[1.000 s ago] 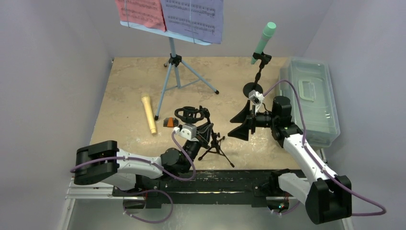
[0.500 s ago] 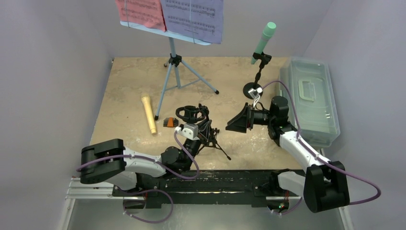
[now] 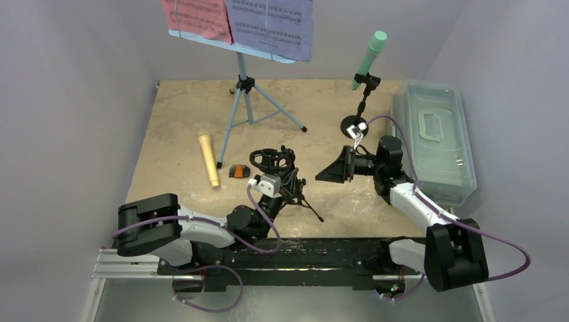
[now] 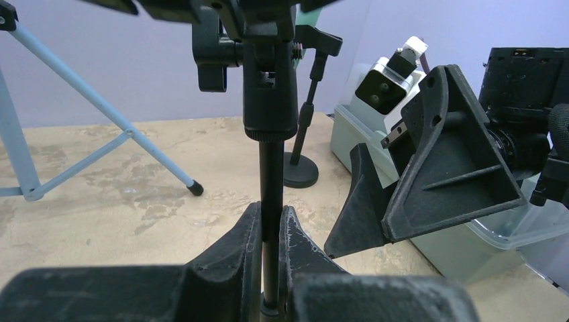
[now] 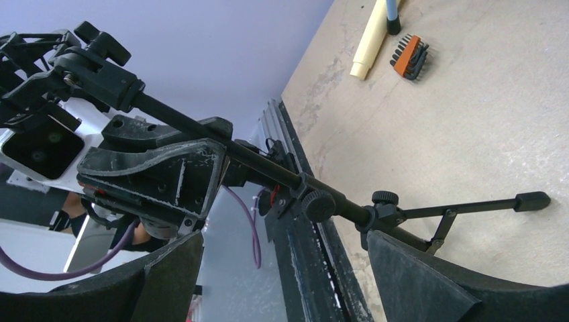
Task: Pack up the instrument practice props
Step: Unscrew the knob on the microphone stand.
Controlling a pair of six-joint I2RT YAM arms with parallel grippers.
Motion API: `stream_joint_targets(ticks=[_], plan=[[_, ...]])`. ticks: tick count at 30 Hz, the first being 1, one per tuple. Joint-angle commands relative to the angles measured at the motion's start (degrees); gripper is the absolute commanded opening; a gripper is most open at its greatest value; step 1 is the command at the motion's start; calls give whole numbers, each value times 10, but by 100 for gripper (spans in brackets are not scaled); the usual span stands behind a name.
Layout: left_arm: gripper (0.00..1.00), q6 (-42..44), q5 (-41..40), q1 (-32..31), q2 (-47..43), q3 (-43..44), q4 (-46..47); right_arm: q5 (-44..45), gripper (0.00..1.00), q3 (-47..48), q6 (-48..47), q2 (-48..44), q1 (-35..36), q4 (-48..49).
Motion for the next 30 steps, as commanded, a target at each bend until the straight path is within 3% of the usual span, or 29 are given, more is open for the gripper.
stream_joint_targets(ticks=[1,30], plan=[[0,8,19,2,5,20,85,12,94,-5,16,-1,-1,22],[0,19,33,2,33,43,104,18,90,-10,27,4,0,33]])
